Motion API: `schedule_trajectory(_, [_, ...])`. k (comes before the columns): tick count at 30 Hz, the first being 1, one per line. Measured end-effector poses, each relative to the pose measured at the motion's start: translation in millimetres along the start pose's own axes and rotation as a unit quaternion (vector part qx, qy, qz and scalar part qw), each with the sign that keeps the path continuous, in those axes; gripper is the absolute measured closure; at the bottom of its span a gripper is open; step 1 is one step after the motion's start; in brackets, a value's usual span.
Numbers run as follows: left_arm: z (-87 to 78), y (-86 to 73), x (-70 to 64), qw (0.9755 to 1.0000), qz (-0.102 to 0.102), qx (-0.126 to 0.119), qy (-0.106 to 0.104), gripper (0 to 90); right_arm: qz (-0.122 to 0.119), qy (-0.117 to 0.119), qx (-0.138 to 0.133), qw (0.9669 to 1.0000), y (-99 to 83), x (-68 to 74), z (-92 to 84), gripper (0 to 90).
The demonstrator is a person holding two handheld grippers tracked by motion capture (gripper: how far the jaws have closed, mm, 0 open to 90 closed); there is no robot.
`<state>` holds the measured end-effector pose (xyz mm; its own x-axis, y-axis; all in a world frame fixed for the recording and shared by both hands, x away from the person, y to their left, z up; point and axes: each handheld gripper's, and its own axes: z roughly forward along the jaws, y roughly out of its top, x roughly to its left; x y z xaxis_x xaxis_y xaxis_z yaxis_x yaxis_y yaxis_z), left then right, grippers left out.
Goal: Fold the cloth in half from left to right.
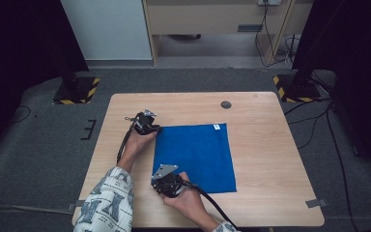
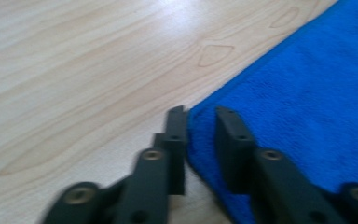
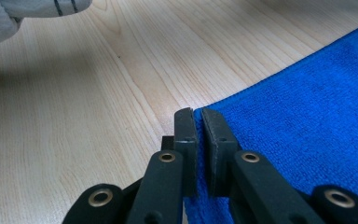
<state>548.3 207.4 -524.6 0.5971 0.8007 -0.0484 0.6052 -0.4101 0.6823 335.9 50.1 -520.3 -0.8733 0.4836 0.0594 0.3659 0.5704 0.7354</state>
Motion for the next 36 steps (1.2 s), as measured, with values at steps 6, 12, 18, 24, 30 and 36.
schedule_trajectory(6, [-7.8,4.2,-2.0,0.9999,-0.007,-0.015,0.004,88.9,-0.001,-0.002,-0.003,1.0,0.5,1.8,-3.3,86.0])
schedule_trajectory(12, [-20.0,12.9,-6.1,0.9996,-0.008,-0.025,0.002,89.3,0.0,-0.007,-0.012,0.9999,3.0,3.0,-10.6,86.6])
schedule_trajectory(18, [-30.9,22.0,-11.4,0.9997,-0.001,-0.026,0.003,89.4,-0.001,-0.014,-0.02,0.9997,6.1,6.8,-16.4,87.0])
schedule_trajectory(24, [-41.1,26.1,-7.9,0.9996,-0.007,-0.028,0.008,89.5,-0.004,-0.015,-0.027,0.9995,11.2,13.0,-17.5,87.1])
schedule_trajectory(30, [-51.8,24.4,-0.7,0.9996,-0.007,-0.023,0.013,89.5,-0.01,-0.015,-0.032,0.9993,19.0,19.6,-15.2,87.1])
schedule_trajectory(36, [-60.0,22.3,5.5,0.9995,-0.009,-0.026,0.016,89.5,-0.013,-0.017,-0.043,0.9988,26.5,26.4,-13.1,87.2])
